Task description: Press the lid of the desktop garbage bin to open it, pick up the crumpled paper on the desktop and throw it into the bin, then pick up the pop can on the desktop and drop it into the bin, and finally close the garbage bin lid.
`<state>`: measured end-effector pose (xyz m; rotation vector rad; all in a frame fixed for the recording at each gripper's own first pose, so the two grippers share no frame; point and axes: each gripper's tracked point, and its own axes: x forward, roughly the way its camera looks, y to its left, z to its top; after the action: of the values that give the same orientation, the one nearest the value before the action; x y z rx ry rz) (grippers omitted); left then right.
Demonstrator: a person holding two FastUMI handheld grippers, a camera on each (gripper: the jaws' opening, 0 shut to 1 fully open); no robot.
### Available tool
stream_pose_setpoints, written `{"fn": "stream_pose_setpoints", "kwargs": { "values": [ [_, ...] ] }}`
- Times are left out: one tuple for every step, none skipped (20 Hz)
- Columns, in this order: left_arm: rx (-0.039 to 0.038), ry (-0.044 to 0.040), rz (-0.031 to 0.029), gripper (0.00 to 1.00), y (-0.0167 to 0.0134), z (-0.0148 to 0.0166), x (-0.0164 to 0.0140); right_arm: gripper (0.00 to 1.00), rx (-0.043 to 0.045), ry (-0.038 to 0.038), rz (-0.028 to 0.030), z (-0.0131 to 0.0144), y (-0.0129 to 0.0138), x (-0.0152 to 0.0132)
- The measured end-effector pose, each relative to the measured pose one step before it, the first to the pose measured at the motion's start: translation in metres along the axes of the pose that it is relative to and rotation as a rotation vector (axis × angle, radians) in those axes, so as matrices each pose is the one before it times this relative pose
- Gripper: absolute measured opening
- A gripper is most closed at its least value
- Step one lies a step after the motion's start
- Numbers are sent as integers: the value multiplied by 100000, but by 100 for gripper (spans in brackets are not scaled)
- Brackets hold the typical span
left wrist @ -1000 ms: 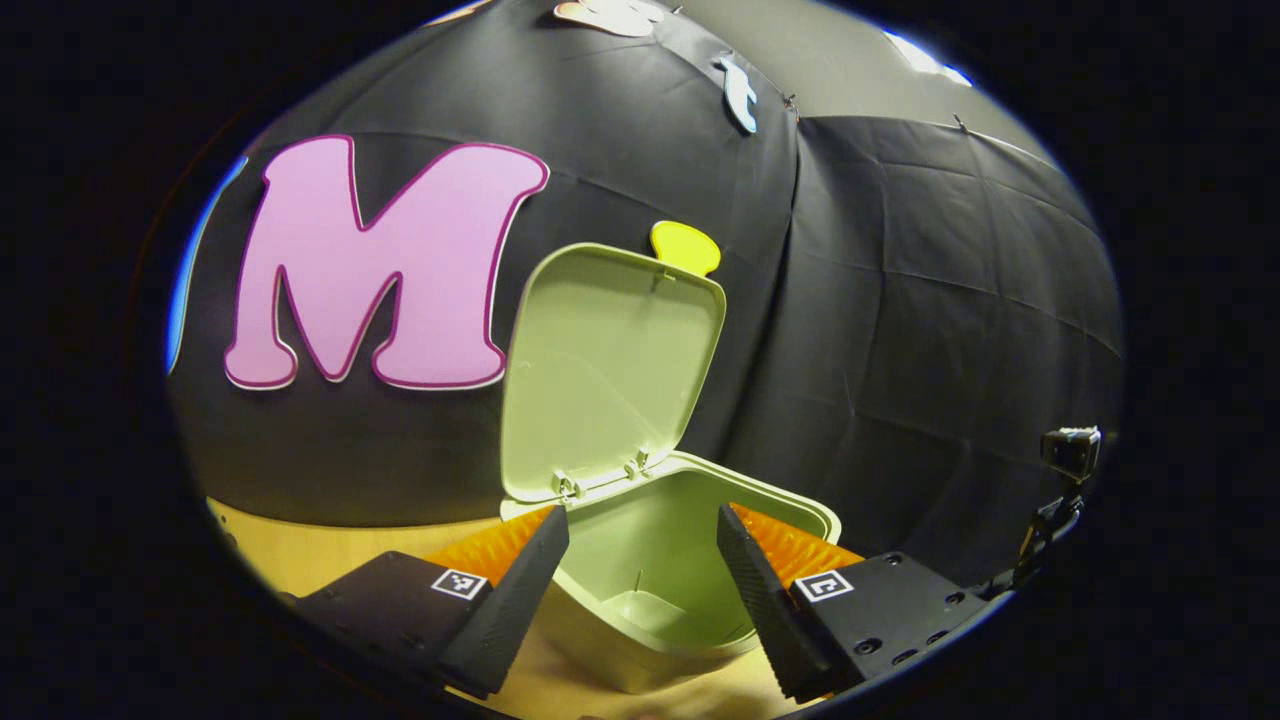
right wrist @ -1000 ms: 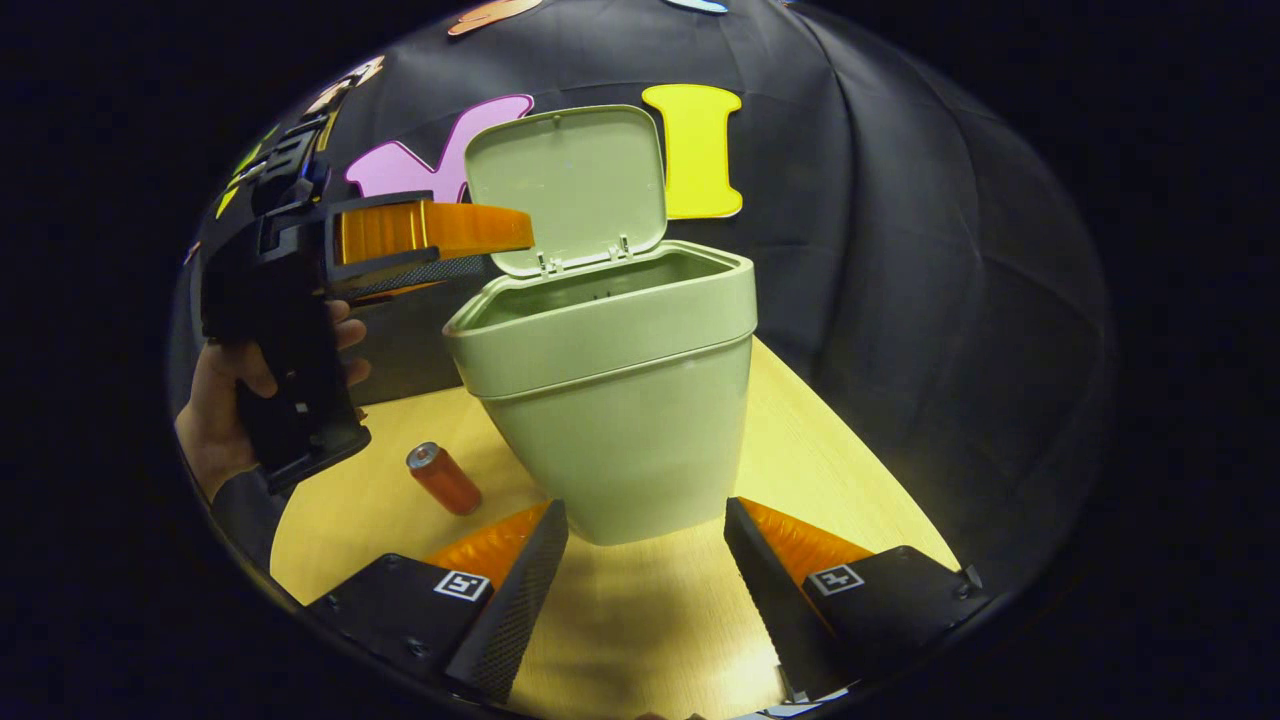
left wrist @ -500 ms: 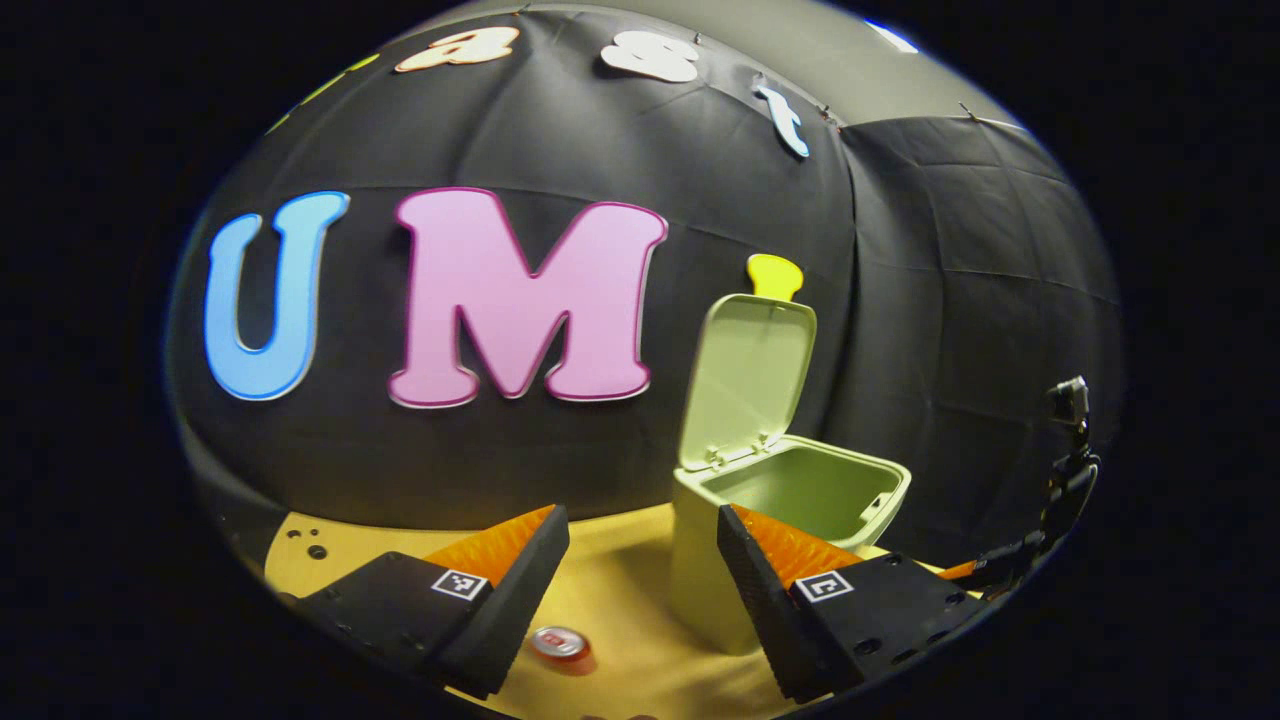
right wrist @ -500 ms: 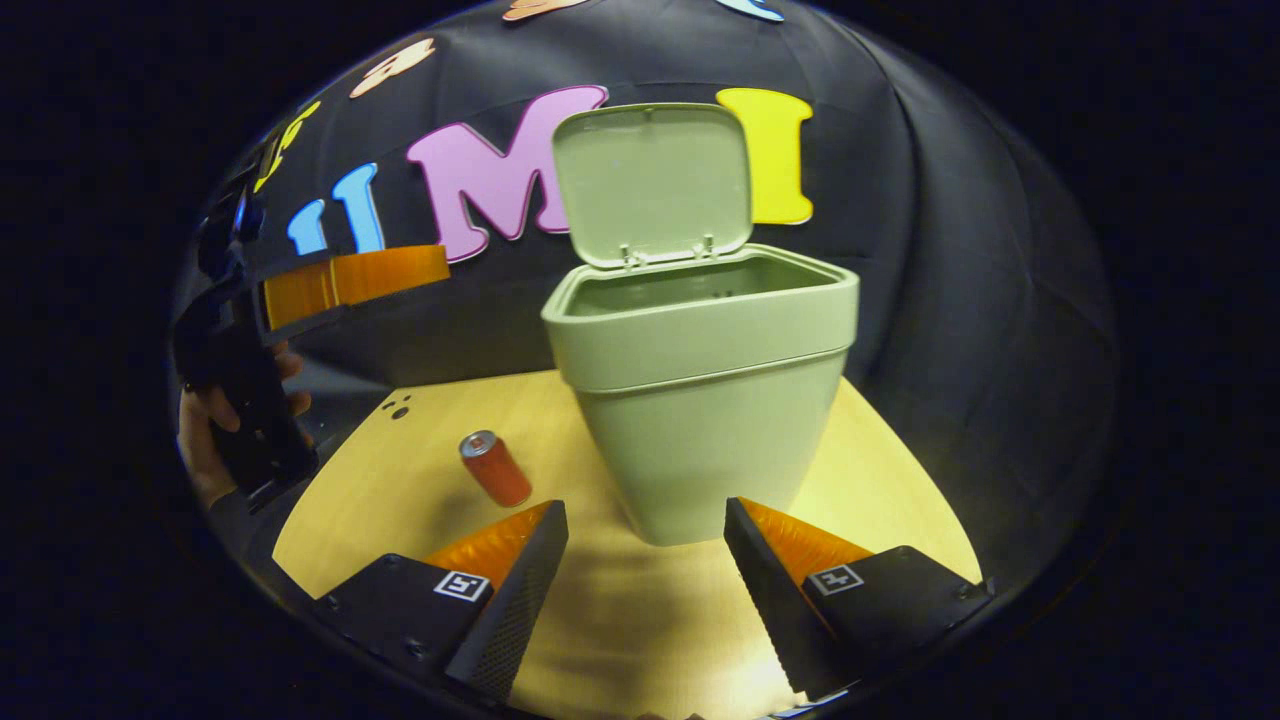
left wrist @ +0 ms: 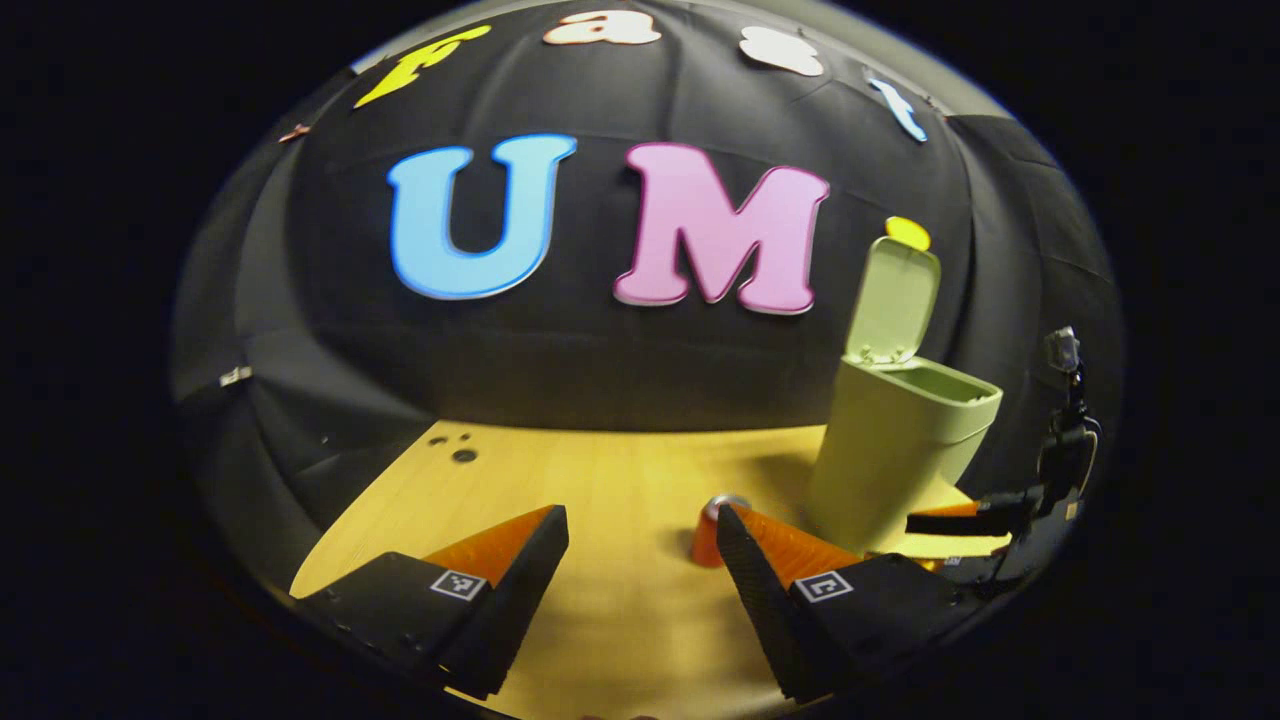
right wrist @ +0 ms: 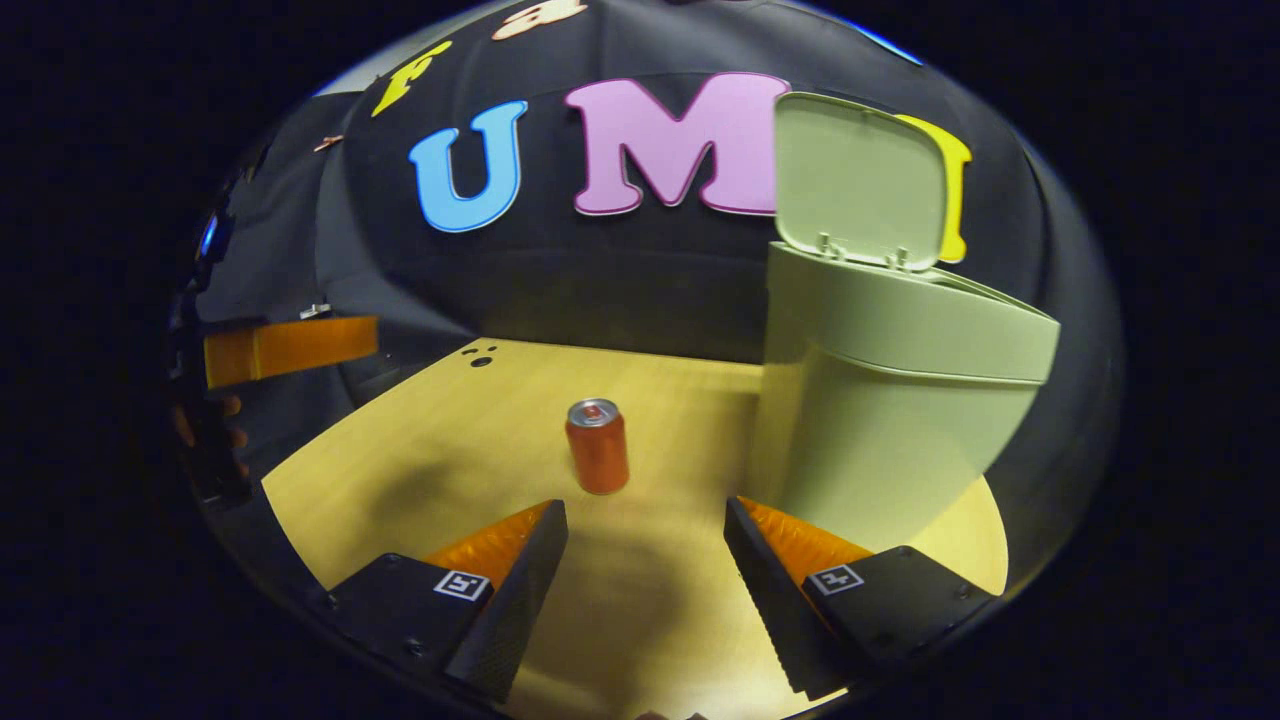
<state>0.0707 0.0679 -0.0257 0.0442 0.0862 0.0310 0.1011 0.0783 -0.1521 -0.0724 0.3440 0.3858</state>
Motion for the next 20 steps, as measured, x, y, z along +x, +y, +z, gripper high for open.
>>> {"fn": "stream_pose_setpoints", "kwargs": {
  "values": [
    [-1624, 1466, 3567, 96, 1519, -855, -958, 99, -1288, -19, 697, -141, 572, 1167],
    [-1257, 890, 2601, 96, 999, -543, -604, 99, -978, 208, 479, -101, 362, 1190],
    [-1335, 901, 3252, 96, 1231, -419, -653, 100, -993, 253, 283, -239, 234, 1015],
    [-919, 525, 2377, 96, 882, -340, -525, 100, -952, 230, 80, -165, 172, 1099],
    [-729, 390, 2394, 96, 943, -252, -469, 100, -1051, 373, -210, -239, 123, 974],
    [-493, 93, 2320, 96, 895, -192, -488, 100, -851, 742, -3, -259, 59, 997],
    [-325, 209, 1877, 96, 677, -136, -327, 99, -493, 546, 5, -353, 135, 783],
    [-432, 226, 1932, 96, 530, -113, -288, 99, -312, 423, 250, -257, 106, 1009],
    [-665, 486, 1584, 96, 205, -223, -380, 99, -589, 107, 326, -233, 305, 809],
    [-642, 533, 1429, 96, 637, -416, -284, 99, -1026, 122, 35, -154, 37, 949],
    [-800, 952, 1330, 96, 366, -382, -149, 99, -992, 277, 168, -227, -6, 904],
    [-996, 1310, 847, 96, 80, -476, -137, 99, -760, 289, 275, -196, 89, 985],
    [-1159, 1401, 900, 96, 62, -367, -139, 99, -585, 43, 408, -187, 211, 882],
    [-1440, 1209, 785, 96, 64, -468, -119, 99, -823, -269, 955, -122, 310, 798],
    [-1498, 869, 664, 96, -59, -199, -132, 99, -1395, -792, 833, -14, 240, 728],
    [-1401, 535, 674, 96, 46, -243, -98, 99, -1563, -484, -101, 8, -39, 761],
    [-1111, 233, 701, 96, -53, 2, -88, 98, -853, -164, 249, -110, -30, 754],
    [-782, -18, 546, 96, -78, -130, -188, 98, -457, 142, 35, -116, -6, 787],
    [-271, 133, 560, 96, -70, -54, -31, 98, -220, 448, -427, -188, -2, 659],
    [8, 343, 539, 96, 7, -183, -3, 98, 377, 256, -33, 13, -21, 748]
  ]
}}
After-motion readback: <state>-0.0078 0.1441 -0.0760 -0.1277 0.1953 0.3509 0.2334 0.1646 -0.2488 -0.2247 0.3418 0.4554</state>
